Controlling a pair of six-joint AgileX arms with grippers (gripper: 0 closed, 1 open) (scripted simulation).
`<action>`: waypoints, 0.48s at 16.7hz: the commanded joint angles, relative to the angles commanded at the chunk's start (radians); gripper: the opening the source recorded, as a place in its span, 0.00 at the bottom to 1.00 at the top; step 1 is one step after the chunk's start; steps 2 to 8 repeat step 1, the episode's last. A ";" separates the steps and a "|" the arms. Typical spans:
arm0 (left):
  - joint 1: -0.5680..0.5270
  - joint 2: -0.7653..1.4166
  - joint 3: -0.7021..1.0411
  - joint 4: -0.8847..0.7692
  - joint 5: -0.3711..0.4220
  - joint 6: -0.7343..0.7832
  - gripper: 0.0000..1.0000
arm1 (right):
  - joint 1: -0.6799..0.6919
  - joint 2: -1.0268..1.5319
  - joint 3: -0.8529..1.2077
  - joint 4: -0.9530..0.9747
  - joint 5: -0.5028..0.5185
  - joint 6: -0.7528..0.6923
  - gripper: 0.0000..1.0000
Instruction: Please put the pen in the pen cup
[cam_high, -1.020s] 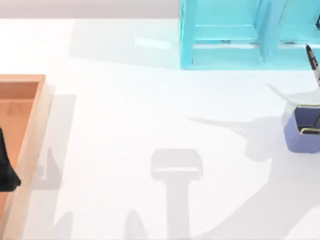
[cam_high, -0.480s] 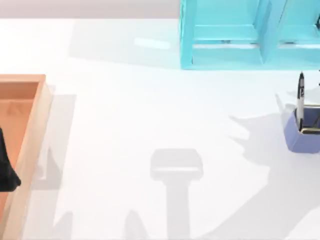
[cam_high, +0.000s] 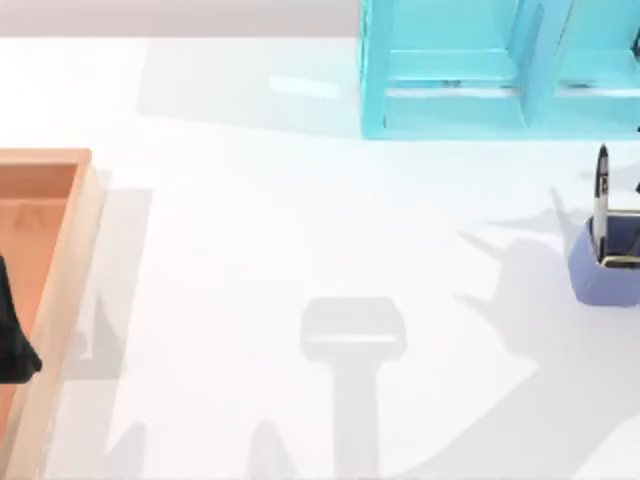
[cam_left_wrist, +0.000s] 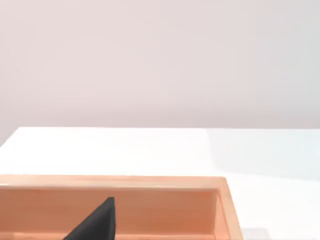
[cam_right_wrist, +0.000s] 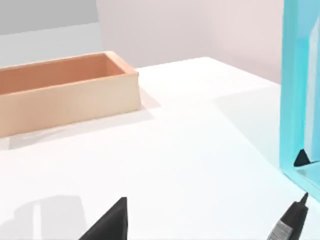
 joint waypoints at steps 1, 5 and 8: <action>0.000 0.000 0.000 0.000 0.000 0.000 1.00 | 0.000 0.000 0.000 0.000 0.000 0.000 1.00; 0.000 0.000 0.000 0.000 0.000 0.000 1.00 | 0.000 0.000 0.000 0.000 0.000 0.000 1.00; 0.000 0.000 0.000 0.000 0.000 0.000 1.00 | 0.000 0.000 0.000 0.000 0.000 0.000 1.00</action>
